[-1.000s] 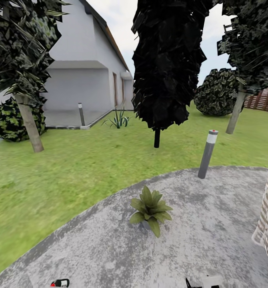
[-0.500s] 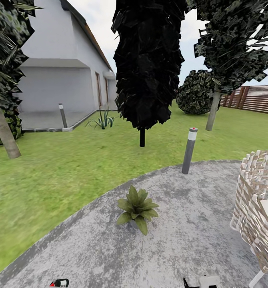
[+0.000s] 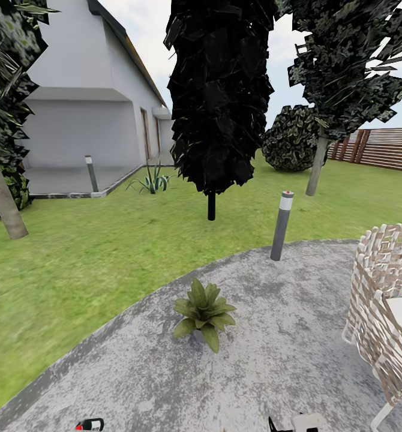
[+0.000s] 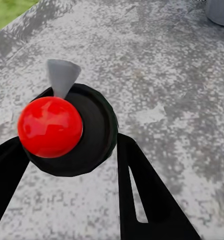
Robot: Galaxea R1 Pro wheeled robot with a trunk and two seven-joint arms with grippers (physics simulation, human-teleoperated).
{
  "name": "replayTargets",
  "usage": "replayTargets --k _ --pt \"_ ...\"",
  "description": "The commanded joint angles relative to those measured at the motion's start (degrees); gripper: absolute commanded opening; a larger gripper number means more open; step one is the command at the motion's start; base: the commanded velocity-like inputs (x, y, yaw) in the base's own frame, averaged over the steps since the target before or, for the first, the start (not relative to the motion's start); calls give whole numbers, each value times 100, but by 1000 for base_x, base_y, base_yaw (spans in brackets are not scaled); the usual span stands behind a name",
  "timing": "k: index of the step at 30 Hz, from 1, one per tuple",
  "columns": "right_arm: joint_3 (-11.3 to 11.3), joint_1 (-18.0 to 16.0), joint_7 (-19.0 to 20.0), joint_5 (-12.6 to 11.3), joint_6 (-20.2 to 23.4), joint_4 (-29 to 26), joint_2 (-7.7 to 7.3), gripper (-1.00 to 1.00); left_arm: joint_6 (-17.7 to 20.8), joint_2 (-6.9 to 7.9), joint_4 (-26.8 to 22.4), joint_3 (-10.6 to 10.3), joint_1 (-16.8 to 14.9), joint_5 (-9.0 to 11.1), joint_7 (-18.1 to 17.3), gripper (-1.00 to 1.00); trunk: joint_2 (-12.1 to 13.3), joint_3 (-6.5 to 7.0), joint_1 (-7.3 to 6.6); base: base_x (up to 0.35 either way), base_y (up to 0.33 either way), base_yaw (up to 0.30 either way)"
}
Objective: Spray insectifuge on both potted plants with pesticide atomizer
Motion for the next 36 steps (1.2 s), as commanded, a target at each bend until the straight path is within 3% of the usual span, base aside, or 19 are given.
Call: replayTargets --k 1,6,16,20,21,25,27,31,33,34,36 --pt "-14 -3 0 37 -17 5 -3 100 -13 1 5 -25 -4 67 -35 -100 -2 -5 -1 0 0 0" --pt "-19 -3 -31 28 -21 3 19 100 -12 -4 4 -33 -4 37 -37 -100 -2 -5 -1 0 0 -49" --pt "-20 -3 -31 26 -15 -2 31 100 7 14 -64 -102 -15 -20 -156 -100 -2 -5 -1 0 0 -272" --pt "-15 -3 -18 28 -5 -12 34 100 21 67 -77 -221 -48 -230 -638 -100 -2 -5 -1 0 0 -299" --pt "-11 -3 -12 28 -4 -21 34 100 33 81 -79 -247 -50 -317 -894 -100 -2 -5 -1 0 0 -270" --pt "22 -3 17 39 -3 -49 34 100 134 206 -94 -284 -200 -681 -1981 -100 -2 -5 -1 0 0 -107" --pt "92 -3 25 48 -1 -98 34 100 253 274 -97 -291 -380 -877 -2301 -100 -2 -5 -1 0 0 -28" --pt "655 -3 32 333 29 -619 32 100 914 363 -100 -298 -913 -1759 -2982 -100 -2 -5 -1 0 0 -9" --pt "961 -5 35 613 165 -939 28 100 1132 373 -100 -296 -1149 -2265 -3206 -100 -2 -5 -1 0 0 -2" --pt "1109 -7 60 858 384 -1174 24 100 1209 373 -105 -293 -1293 -2626 -3349 -100 -2 -5 -1 0 0 0" --pt "1188 -10 210 1136 646 -1424 20 100 1250 367 -109 -292 -1417 -2961 -3509 -100 -2 -5 -1 0 0 0"
